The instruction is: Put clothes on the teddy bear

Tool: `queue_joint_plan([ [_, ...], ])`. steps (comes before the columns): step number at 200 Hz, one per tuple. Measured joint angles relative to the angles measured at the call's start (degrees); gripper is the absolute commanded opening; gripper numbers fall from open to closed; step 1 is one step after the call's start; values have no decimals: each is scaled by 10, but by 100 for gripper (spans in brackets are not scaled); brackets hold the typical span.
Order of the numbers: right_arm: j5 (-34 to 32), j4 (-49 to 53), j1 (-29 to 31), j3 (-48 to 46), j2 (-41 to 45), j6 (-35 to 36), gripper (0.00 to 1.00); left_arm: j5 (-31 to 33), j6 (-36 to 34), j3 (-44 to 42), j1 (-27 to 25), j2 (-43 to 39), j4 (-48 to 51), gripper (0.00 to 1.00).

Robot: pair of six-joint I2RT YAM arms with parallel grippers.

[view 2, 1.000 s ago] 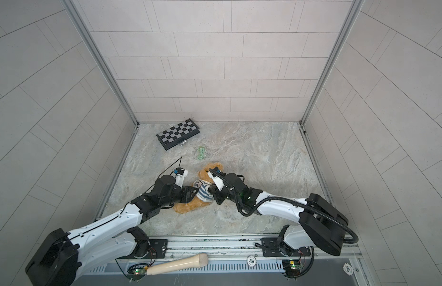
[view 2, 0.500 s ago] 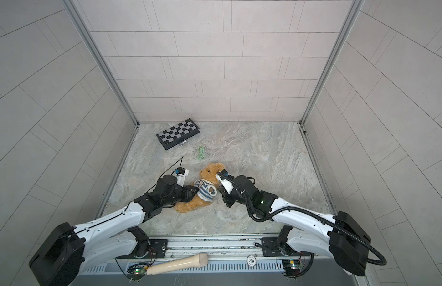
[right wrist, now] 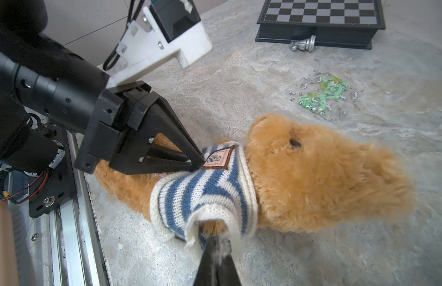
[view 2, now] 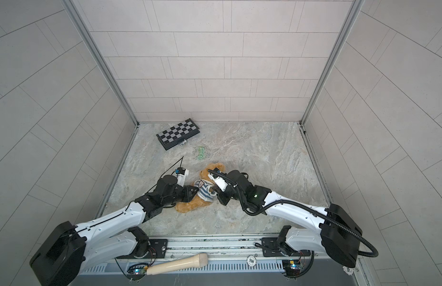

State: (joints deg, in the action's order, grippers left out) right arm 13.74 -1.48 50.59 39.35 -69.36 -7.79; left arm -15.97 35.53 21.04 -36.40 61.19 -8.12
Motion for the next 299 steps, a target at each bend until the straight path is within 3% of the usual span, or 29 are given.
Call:
queue_joint_plan([
  [102,22,0,0,12,-66,16,0,3,0,0,0,-2,1,23],
  [299,81,-54,-3,12,-128,64,16,6,-6,-1,0,0,3,23],
])
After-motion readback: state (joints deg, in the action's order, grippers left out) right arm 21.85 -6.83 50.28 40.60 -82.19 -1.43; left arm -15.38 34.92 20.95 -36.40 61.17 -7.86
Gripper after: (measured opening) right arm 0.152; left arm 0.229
